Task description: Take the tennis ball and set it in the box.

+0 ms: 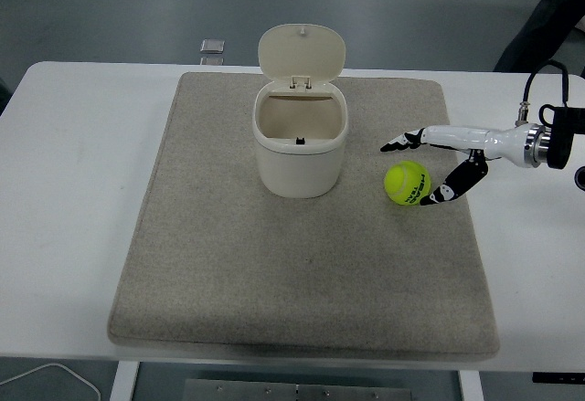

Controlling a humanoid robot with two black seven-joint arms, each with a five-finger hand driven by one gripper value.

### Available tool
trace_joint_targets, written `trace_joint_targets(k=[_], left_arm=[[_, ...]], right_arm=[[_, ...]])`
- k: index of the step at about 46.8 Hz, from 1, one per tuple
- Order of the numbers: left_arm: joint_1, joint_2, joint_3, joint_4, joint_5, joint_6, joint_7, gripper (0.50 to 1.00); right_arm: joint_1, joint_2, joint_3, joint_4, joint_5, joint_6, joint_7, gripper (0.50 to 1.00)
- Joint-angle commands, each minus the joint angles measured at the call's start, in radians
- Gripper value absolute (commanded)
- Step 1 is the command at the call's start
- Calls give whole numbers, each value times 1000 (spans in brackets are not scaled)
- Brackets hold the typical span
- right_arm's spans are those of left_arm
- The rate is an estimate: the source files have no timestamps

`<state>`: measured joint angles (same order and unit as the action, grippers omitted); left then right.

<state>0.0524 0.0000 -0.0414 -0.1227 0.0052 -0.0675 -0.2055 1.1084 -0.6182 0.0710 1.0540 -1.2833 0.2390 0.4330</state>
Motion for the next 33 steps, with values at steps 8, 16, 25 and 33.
trace_joint_targets(k=[8,16,25,33], left_arm=[[0,0,0,0,1,0,0,990],[0,0,0,0,-1,0,0,992],[0,0,0,0,-1,0,0,992],[0,0,0,0,1,0,0,992]], right_arm=[[-22,12,-2,-3,-16,-43,-2,919],[-32,25,-2,-8,-21,-67,-2,877],[-33,31,-2,-9,-30,-76,-2,697],[-33,32,-16,-12,-44,-92,-2,639]])
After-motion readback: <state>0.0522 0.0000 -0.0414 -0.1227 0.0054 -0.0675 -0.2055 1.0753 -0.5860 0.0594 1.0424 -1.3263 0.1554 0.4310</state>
